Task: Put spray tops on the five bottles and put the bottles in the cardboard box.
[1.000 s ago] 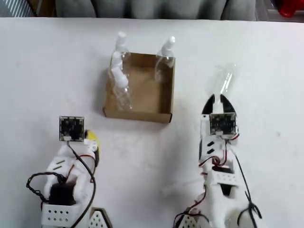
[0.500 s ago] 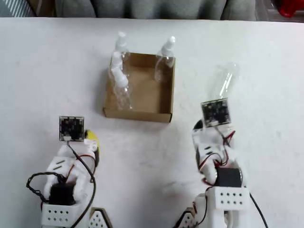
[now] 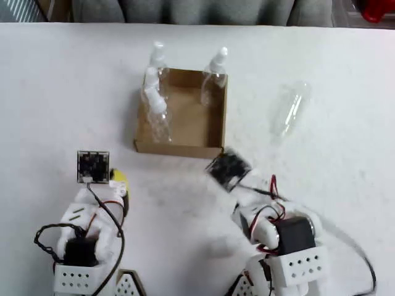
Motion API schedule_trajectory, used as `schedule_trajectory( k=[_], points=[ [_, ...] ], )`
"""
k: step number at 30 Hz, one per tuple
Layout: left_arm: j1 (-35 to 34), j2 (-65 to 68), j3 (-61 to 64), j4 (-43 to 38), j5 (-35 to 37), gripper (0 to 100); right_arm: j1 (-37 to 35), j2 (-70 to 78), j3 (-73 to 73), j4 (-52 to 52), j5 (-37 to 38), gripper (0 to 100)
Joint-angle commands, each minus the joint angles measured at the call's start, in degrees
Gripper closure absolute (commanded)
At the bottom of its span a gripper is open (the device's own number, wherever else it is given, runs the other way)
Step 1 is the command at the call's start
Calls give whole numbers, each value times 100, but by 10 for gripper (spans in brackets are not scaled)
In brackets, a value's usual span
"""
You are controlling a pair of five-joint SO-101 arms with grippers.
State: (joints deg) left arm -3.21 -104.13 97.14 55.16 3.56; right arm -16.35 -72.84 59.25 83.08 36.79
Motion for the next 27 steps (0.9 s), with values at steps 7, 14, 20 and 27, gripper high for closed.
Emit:
schedule_trajectory(
  k=[7, 14, 20, 27],
  points=[
    [-48, -40, -9, -123, 26, 980, -1279, 1279, -993, 1560, 2488, 976],
    [-48, -40, -9, -123, 26, 980, -1930, 1895, -501, 1253, 2637, 889],
    [-48, -40, -9, -132, 26, 980, -2105, 2677, -44, 760, 3112, 793],
    [-171, -40, -9, -158, 26, 980, -2598, 2844, 897, -558, 2716, 716]
  ],
)
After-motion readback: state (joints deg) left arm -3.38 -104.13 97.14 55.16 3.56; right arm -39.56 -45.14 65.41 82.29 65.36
